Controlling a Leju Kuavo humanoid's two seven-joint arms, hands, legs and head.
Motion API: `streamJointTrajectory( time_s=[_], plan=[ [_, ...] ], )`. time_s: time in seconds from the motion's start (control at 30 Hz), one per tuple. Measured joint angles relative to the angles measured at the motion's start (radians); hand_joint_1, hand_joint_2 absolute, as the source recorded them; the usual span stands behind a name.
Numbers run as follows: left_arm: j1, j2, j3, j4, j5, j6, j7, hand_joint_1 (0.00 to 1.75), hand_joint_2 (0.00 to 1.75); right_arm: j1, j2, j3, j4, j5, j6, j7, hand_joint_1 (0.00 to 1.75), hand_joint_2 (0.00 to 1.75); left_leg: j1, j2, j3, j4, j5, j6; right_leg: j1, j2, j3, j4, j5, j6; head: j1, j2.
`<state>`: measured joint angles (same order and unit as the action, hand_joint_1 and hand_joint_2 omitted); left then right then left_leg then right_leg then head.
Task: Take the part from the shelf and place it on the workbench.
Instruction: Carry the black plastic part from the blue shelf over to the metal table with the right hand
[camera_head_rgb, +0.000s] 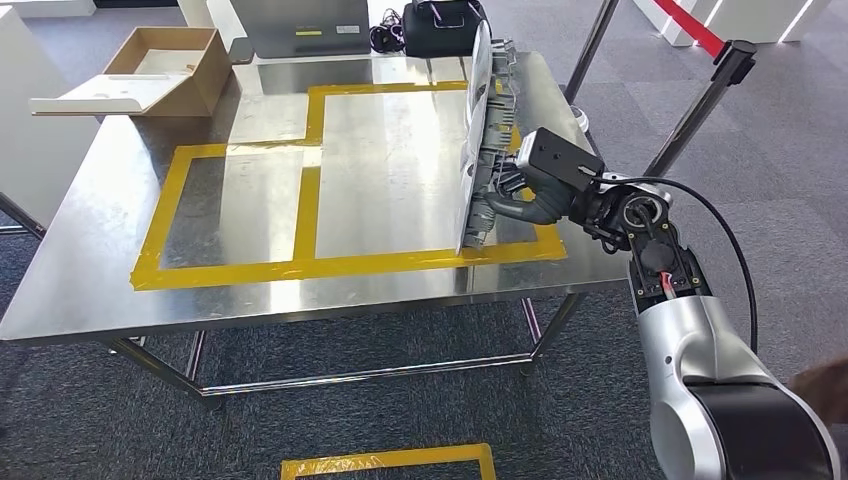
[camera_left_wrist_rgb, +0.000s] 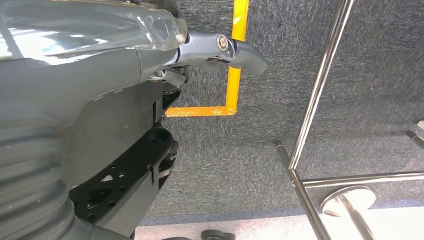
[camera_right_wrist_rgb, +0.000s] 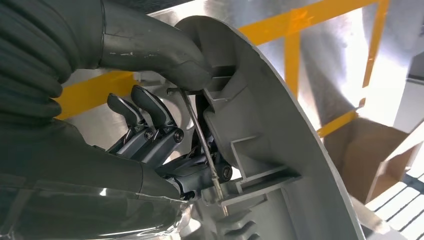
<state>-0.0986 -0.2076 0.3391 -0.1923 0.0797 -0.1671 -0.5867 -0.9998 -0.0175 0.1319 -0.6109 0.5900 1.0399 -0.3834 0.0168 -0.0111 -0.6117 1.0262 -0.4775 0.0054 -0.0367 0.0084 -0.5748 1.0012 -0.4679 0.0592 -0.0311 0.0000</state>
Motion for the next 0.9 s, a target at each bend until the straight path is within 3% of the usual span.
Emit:
streamJointTrajectory(
  time_s=[0.57, 0.9],
  plan=[
    [-0.001, 0.000, 0.000, 0.000, 0.000, 0.002, 0.004, 0.00, 1.75, -0.220, -0.059, 0.071, 0.188, 0.294, 0.001, 0.409, 1.75, 1.75, 0.001, -0.002, 0.007, -0.002, 0.001, 0.000, 0.000, -0.002, 0.006, 0.001, 0.000, 0.000, 0.000, 0.000],
    [-0.002, -0.001, 0.001, 0.000, 0.000, 0.007, 0.009, 0.00, 1.75, -0.238, -0.076, 0.195, 0.231, 0.490, 0.004, 0.544, 1.75, 1.75, 0.001, -0.007, 0.007, -0.002, 0.002, 0.001, 0.001, -0.008, 0.009, 0.001, -0.001, 0.000, 0.000, 0.000]
  ],
)
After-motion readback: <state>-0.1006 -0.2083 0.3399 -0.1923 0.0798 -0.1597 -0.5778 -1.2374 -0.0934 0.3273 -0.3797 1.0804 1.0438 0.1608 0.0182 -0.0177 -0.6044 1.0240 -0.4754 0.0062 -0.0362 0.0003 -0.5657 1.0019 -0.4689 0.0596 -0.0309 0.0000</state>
